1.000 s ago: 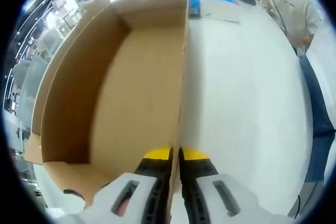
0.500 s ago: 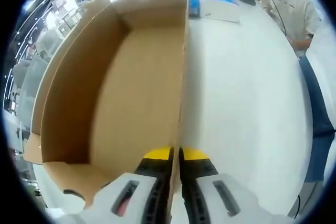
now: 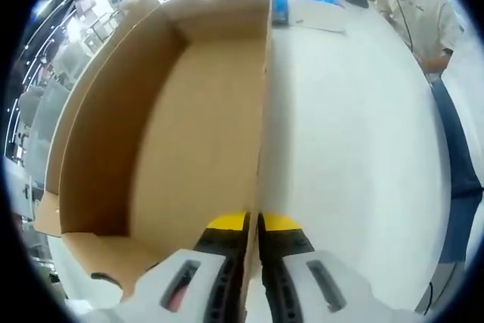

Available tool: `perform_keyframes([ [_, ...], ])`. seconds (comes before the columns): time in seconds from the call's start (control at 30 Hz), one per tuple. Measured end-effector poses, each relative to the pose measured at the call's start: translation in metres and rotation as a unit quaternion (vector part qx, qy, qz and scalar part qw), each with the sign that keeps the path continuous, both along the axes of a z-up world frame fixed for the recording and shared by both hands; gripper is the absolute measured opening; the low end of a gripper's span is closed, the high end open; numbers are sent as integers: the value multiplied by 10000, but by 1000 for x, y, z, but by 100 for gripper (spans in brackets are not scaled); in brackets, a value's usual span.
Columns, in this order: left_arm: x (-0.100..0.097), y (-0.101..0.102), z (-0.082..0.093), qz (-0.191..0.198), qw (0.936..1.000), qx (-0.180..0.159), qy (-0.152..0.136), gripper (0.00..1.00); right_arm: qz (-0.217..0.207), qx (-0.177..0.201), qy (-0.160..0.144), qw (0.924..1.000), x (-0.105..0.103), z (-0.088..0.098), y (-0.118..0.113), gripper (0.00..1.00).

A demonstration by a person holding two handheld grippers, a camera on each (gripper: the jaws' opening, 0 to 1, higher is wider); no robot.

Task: Operate the shoe box by opening the lid, removing the specified soft item, and placing it in the target area until the item is outside and the box remains undamaged.

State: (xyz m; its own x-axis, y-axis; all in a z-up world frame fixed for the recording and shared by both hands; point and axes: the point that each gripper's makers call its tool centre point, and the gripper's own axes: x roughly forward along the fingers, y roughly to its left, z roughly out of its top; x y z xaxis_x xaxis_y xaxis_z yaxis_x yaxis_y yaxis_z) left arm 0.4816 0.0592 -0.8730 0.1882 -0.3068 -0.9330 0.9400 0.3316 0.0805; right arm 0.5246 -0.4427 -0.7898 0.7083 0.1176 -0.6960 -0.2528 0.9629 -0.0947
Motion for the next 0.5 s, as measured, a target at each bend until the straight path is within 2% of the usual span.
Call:
perform_keyframes([
  [0.07,0,0,0,2,10000,-2,-5,4,13,-7,-75,10000,-5,17,10,39],
  [0.13,0,0,0,0,10000,-3,-11,4,69,-46,-111,9999,-3,17,12,40],
  [0.27,1,0,0,-15,10000,-9,-28,4,208,-108,-264,9994,-1,34,24,41],
  [0.5,0,0,1,-17,10000,-5,-54,4,315,-177,-348,9987,0,55,45,43],
])
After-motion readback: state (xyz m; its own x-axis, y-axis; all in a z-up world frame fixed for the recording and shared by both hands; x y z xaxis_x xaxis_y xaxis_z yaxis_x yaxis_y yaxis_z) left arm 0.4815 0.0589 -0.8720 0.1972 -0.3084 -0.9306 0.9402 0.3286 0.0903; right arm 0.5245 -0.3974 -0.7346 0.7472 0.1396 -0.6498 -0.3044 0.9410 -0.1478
